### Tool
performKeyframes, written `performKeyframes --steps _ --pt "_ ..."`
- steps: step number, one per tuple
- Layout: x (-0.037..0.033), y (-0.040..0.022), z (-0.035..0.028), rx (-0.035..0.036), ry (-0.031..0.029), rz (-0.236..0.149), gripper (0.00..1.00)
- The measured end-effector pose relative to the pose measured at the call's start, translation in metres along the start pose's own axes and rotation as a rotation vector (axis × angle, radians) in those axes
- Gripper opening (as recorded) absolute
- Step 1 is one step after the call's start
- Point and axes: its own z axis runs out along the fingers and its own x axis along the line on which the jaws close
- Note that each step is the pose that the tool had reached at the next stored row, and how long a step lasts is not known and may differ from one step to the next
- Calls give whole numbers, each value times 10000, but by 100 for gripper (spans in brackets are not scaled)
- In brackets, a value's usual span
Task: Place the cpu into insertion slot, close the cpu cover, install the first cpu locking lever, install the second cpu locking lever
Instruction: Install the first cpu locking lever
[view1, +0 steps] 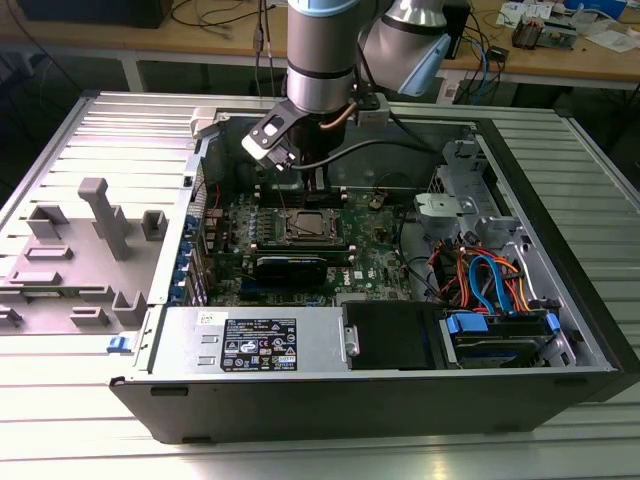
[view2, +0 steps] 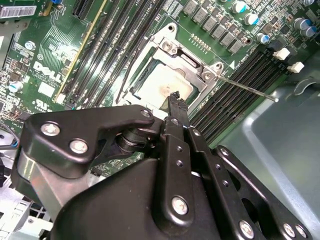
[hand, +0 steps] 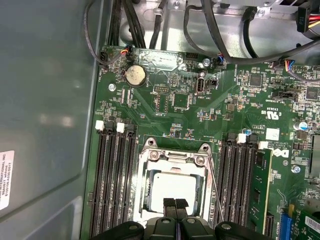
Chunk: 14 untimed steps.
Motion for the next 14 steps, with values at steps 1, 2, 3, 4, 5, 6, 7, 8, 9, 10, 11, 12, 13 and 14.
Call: performKeyframes --steps 1,2,3,4,5,6,7,8,9,10,11,12,13,14 --pt "0 0 -4 1 -1 0 11" --pt "0 0 -5 0 0 0 11" --pt "0 0 -8 1 -1 0 11" --pt "0 0 -13 0 -1 0 11" --pt "0 0 -15 1 -1 0 11" --pt "0 0 -16 1 -1 0 11" --pt "0 0 -21 2 -3 0 11" --pt "0 0 -26 1 -2 0 11" --pt "0 0 -29 0 -1 0 11" --pt "0 0 -31 0 0 0 11" --pt "0 0 -37 1 -2 0 11" --pt "0 0 -43 1 -2 0 11" --pt "0 0 -47 1 -1 0 11" --pt "0 0 -51 1 -1 0 11"
